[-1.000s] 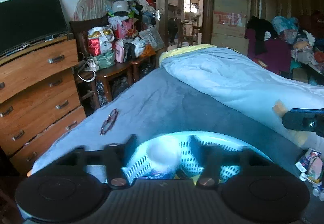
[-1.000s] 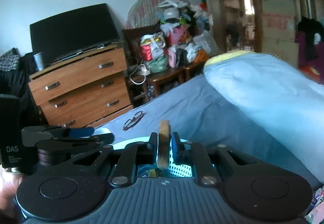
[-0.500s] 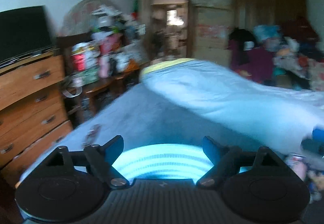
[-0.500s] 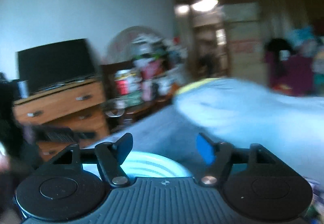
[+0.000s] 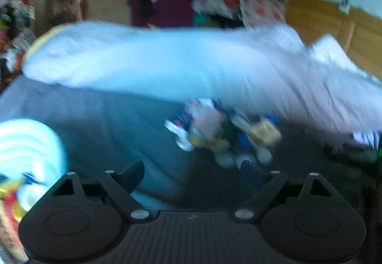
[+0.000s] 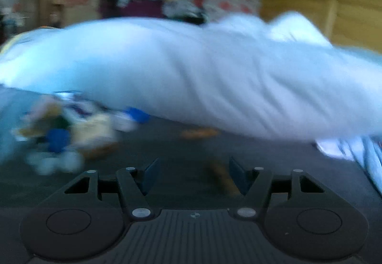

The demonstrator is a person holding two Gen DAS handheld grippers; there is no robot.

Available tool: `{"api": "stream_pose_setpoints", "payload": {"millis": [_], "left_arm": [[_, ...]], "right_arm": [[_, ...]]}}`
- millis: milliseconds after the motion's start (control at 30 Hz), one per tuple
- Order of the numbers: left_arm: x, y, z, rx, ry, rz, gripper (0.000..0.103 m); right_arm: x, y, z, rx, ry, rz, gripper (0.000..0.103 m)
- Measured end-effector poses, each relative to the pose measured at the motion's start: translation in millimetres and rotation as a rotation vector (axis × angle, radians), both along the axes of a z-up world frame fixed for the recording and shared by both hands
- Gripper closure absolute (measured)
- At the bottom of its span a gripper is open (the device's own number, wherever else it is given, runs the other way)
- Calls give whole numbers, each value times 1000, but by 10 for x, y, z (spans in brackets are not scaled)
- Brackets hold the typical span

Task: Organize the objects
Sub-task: 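Grasp a white cap with the left gripper while the right grasps a clothespin, then carry the white cap and clothespin over the blue basket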

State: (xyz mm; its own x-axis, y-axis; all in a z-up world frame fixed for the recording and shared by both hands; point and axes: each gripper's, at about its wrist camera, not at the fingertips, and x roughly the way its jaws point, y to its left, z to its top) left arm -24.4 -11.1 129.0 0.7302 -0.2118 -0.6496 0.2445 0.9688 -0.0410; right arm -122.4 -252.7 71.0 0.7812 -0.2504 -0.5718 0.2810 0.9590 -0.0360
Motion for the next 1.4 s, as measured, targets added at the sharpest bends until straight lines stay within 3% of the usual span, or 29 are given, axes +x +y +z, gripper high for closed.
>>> {"api": "stream_pose_setpoints", "payload": {"millis": [133,233,267,300,333,400,500,633,833,1133,1233,1267,1400], "left_arm": [[183,-303,-342,9,52,-51,14],[339,-374,-548,13,81,-66,15],[305,-346,-614,13,85,-70,16],[335,-350,-660,14,87,-74,19],[393,-386,-723,16,87,-80,20],[522,-470,-866,22,86,-88,27],[683,-587,-1108,23,97,-128,44],[750,-784,-1309,48,78,-214,43],[923,-872,-1407,1,47,-207,43],[952,-1046,-1434,6,-1,-232,44],[950,-1088,-1449,22,-9,-239,52],[943,-1097,-1451,24,-11,-242,60],[910,-1094,-1407,18,-14,-221,61]], "right_arm": [[177,-350,-278,37,60,-34,39],[309,-411,-430,43,99,-37,50],[300,-415,-442,39,91,-45,58],[299,-366,-415,36,86,-51,80],[269,-372,-402,58,76,-48,89],[137,-295,-305,143,19,-19,90],[-51,-35,-206,173,-48,87,90],[-163,124,-318,223,-38,140,90],[-133,73,-403,249,-15,151,89],[-169,94,-455,250,-21,154,89],[-165,91,-458,250,-20,154,89],[-166,87,-457,251,-21,155,89],[-162,95,-439,240,-20,157,89]]}}
